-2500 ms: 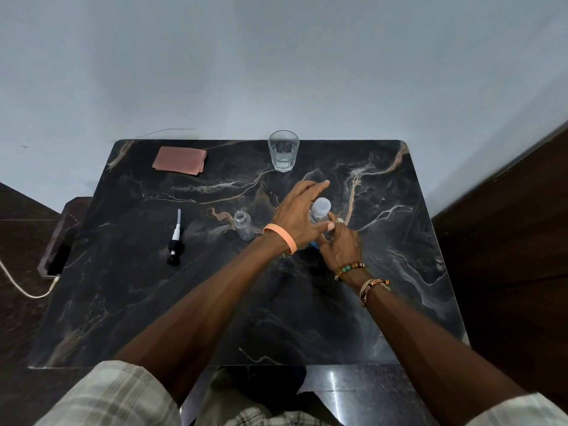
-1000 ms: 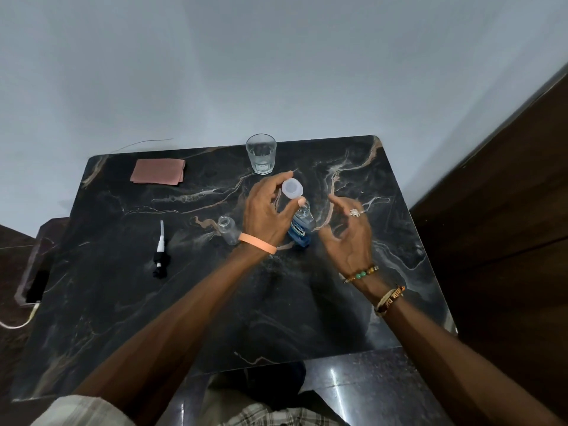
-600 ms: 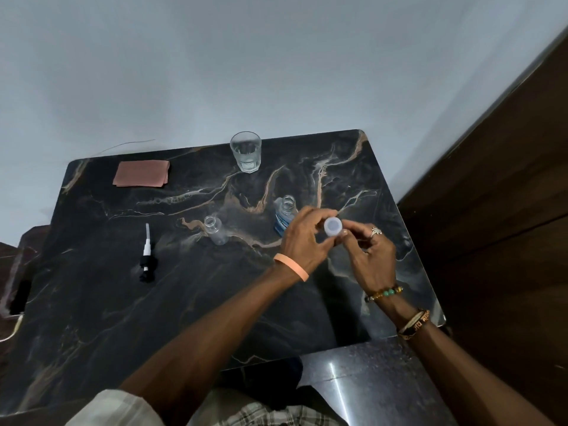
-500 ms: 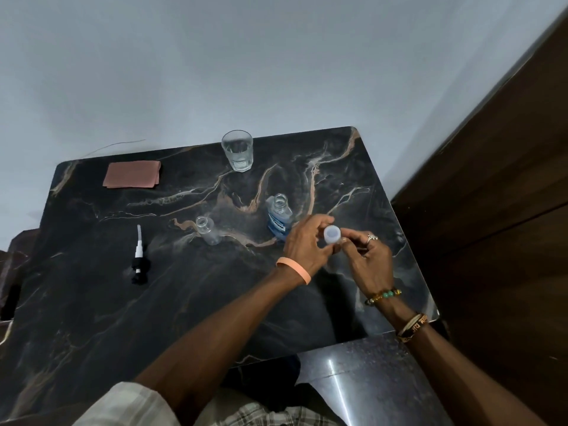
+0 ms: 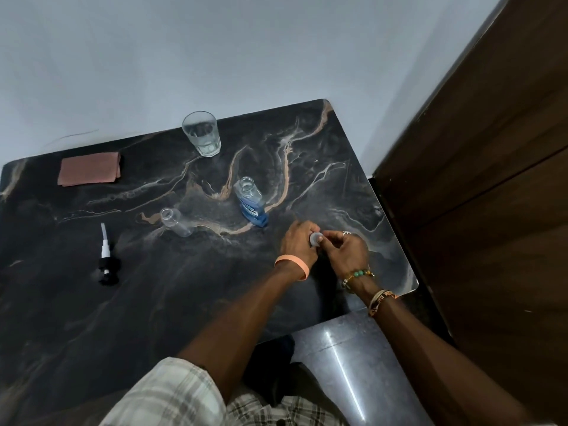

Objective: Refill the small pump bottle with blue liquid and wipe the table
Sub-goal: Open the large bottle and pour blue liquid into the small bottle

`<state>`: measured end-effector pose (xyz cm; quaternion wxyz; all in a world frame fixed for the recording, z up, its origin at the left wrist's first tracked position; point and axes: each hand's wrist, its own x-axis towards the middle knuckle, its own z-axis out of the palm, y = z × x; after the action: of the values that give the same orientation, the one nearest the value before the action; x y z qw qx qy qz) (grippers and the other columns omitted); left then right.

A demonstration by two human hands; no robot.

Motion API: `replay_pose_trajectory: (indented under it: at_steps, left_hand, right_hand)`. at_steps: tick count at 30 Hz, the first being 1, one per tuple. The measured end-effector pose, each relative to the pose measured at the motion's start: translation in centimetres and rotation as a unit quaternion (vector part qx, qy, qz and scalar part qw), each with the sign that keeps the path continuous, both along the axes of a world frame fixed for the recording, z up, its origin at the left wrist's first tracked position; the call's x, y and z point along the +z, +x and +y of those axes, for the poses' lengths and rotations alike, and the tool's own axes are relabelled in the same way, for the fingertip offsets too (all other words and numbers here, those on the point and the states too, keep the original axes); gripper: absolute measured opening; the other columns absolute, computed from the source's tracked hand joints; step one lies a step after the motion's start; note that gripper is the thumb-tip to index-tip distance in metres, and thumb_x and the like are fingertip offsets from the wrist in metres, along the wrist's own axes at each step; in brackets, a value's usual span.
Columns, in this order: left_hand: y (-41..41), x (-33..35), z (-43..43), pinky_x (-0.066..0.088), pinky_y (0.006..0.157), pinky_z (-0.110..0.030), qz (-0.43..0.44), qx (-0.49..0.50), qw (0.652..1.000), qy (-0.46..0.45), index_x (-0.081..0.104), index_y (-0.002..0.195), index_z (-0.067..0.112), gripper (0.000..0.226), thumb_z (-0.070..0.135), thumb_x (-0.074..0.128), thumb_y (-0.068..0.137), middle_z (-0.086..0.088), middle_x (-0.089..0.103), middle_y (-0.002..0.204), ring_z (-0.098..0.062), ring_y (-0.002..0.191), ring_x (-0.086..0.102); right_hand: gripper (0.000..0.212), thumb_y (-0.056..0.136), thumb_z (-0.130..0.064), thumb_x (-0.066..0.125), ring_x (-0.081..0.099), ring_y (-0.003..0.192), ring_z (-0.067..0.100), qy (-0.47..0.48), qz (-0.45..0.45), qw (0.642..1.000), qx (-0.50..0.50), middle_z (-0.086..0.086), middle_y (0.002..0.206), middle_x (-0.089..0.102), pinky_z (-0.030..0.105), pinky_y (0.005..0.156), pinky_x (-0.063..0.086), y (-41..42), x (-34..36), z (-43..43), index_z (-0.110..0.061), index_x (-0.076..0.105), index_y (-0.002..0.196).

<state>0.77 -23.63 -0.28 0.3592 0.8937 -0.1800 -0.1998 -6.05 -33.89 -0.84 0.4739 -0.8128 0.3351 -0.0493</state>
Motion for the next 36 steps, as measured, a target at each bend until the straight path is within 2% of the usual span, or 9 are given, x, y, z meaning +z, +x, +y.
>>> replay_pose_trajectory:
  at_steps: [7,10,13,16,21,26,30,34,36]
  left_hand:
    - [-0.5,-1.9,0.3,0.049,0.083,-0.038,0.014,-0.032,0.999,0.025,0.063,0.094,0.014,0.017,0.015,0.070,0.079,-0.008,0.063,0.100,-0.025,0.095,0.059]
    - [-0.4,-2.0,0.7,0.049,0.089,-0.039,0.041,-0.047,0.998,0.013,0.058,0.115,0.016,0.046,0.012,0.075,0.073,-0.006,0.060,0.110,-0.024,0.101,0.059]
    - [-0.6,-1.9,2.2,0.049,0.093,-0.039,0.030,-0.063,0.997,-0.012,0.049,0.128,0.020,0.063,0.009,0.074,0.071,-0.002,0.055,0.118,-0.021,0.104,0.057]
    - [-0.4,-1.6,5.2,0.049,0.090,-0.035,-0.051,-0.079,0.995,-0.033,0.049,0.125,0.024,0.051,0.011,0.066,0.077,0.002,0.054,0.112,-0.015,0.103,0.055]
    - [1.2,-0.7,12.8,0.045,0.079,-0.026,-0.217,-0.024,0.975,-0.031,0.055,0.111,0.024,0.026,0.020,0.061,0.085,0.004,0.052,0.102,-0.008,0.093,0.047]
    - [2.9,-1.0,20.9,0.043,0.083,-0.033,-0.280,0.181,0.942,-0.021,0.053,0.105,0.017,0.031,0.017,0.069,0.080,-0.005,0.052,0.103,-0.018,0.095,0.047]
    - [4.6,-0.9,24.6,0.043,0.096,-0.037,-0.258,0.290,0.922,-0.013,0.049,0.117,0.012,0.053,0.016,0.075,0.070,-0.007,0.050,0.117,-0.023,0.108,0.048]
    - [6.6,-1.0,25.5,0.031,0.104,-0.017,-0.116,0.317,0.939,-0.058,0.041,0.133,0.015,0.080,0.016,0.082,0.065,-0.005,0.043,0.133,-0.010,0.122,0.039]
    - [7.6,-1.3,25.7,0.031,0.107,-0.022,-0.062,0.308,0.948,-0.061,0.040,0.136,0.016,0.082,0.018,0.083,0.066,-0.006,0.042,0.137,-0.014,0.127,0.039]
  right_hand:
    - [0.022,0.090,-0.030,0.064,0.066,0.090,0.013,-0.001,0.077,0.997,0.009,-0.001,0.100,0.073,0.037,0.083,0.055,-0.7,-1.5,-0.3,-0.018,0.074,0.105]
    - [0.023,0.091,-0.030,0.063,0.065,0.092,0.013,-0.007,0.078,0.997,0.018,0.000,0.101,0.072,0.037,0.084,0.055,-0.6,-1.7,-0.4,-0.017,0.073,0.108]
    - [0.024,0.093,-0.032,0.059,0.065,0.092,0.015,-0.030,0.038,0.999,-0.009,-0.002,0.097,0.071,0.035,0.083,0.053,-0.8,-1.1,-0.1,-0.015,0.071,0.105]
    - [0.023,0.095,-0.035,0.056,0.065,0.090,0.012,-0.098,-0.035,0.994,-0.024,-0.005,0.094,0.071,0.033,0.083,0.052,-0.7,0.3,0.7,-0.018,0.071,0.100]
    - [0.020,0.092,-0.038,0.059,0.062,0.082,0.004,-0.112,-0.100,0.977,0.154,-0.009,0.091,0.069,0.017,0.075,0.048,1.6,3.2,5.4,-0.023,0.071,0.099]
    - [0.023,0.088,-0.033,0.068,0.061,0.080,0.003,-0.090,-0.115,0.944,0.295,-0.008,0.092,0.070,0.025,0.077,0.052,5.4,3.5,12.3,-0.022,0.071,0.108]
    - [0.044,0.086,-0.029,0.068,0.060,0.085,0.006,-0.065,-0.075,0.942,0.321,-0.008,0.104,0.062,0.033,0.079,0.054,8.6,2.4,16.7,-0.022,0.056,0.128]
    - [0.064,0.084,-0.025,0.068,0.061,0.105,0.016,-0.022,-0.043,0.959,0.279,0.002,0.132,0.054,0.042,0.090,0.053,11.9,1.5,19.5,-0.018,0.040,0.141]
    - [0.069,0.083,-0.022,0.067,0.055,0.121,0.022,-0.017,-0.031,0.963,0.269,0.007,0.142,0.048,0.044,0.098,0.048,13.4,1.2,20.4,-0.013,0.037,0.145]
